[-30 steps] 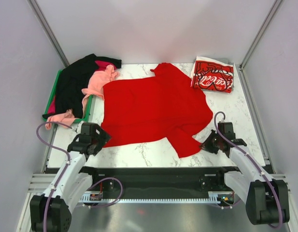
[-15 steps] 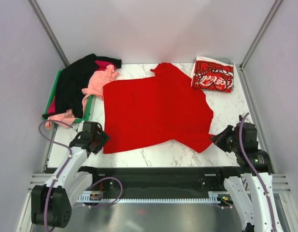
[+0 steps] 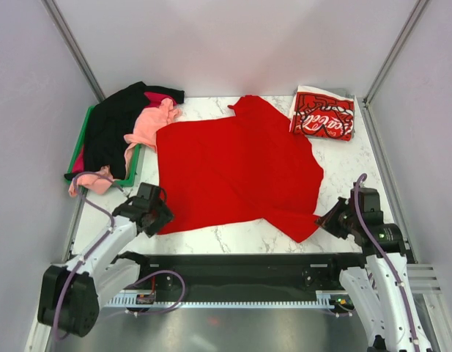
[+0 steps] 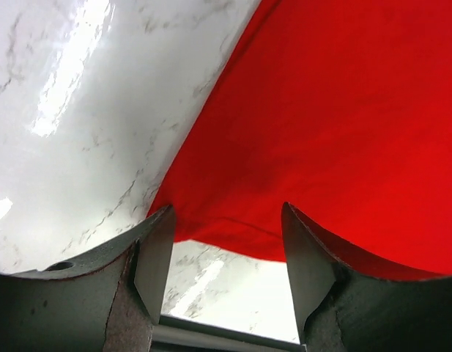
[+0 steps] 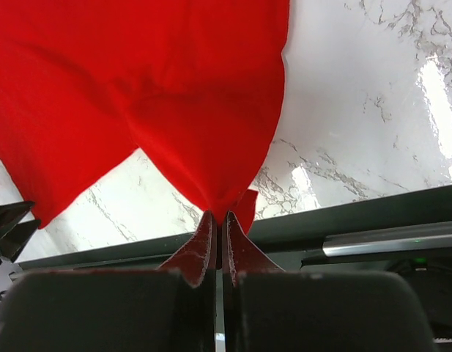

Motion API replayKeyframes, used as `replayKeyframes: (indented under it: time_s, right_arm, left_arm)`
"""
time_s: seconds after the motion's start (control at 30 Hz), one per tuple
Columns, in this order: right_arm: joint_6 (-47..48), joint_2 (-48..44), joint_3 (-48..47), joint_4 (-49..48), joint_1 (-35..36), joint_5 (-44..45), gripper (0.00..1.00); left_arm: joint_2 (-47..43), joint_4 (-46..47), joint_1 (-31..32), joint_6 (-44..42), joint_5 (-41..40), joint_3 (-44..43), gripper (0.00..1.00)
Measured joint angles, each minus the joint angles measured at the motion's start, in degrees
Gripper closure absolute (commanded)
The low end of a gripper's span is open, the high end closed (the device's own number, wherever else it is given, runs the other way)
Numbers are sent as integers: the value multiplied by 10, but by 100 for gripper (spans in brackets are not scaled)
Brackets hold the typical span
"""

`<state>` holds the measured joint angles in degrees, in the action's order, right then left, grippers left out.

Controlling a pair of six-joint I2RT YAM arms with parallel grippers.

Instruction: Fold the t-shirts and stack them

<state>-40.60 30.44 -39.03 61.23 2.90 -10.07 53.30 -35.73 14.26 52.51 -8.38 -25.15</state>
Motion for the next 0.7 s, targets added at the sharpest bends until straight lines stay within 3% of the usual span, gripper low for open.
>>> replayKeyframes:
  time_s: [0.2,0.7]
  right_arm:
    - [4,22,0,-11,0,-2,100]
    - [14,57,8,-45,0,-4,100]
  left_arm:
    - [40,-80,57,33,-54,-49,33]
    - [55,-118,58,68,-80,-53,38]
